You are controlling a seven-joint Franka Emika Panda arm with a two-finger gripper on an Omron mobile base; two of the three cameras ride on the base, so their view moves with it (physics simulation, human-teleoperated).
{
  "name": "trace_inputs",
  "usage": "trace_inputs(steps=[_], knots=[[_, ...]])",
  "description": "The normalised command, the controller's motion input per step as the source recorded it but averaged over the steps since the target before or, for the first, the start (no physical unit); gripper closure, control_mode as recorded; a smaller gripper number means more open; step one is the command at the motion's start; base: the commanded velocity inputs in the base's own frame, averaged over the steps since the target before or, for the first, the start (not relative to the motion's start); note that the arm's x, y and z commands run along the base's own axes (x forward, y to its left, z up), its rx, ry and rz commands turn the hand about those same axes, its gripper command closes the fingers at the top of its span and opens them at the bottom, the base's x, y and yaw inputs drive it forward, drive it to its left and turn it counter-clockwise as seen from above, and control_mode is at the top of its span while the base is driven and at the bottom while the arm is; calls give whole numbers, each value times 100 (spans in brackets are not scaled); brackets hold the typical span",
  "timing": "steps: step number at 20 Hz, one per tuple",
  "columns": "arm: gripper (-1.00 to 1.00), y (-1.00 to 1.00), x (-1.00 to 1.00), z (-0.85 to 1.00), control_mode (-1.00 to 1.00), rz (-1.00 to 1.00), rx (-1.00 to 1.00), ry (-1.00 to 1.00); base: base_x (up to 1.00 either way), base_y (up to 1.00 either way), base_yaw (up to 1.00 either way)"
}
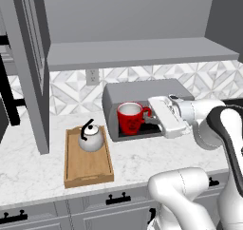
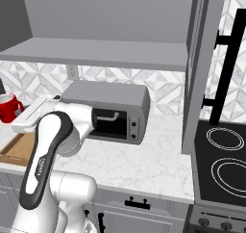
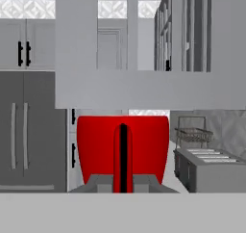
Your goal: Pick the kettle from the counter and place it on the tray. Then pick the mug from the cabinet and place it on the tray. Then close the cabinet doors.
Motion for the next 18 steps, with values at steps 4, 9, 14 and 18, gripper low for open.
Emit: trace_inputs(steps=[4,9,14,18], knots=[[100,22,-18,-75,-100,10,0,0,0,0,0],[100,36,-9,-72,-100,-1,0,0,0,0,0],[100,46,0,-65,-100,-7,0,-1,0,0,0],[100,44,0,-56,-100,-10,0,0,0,0,0]])
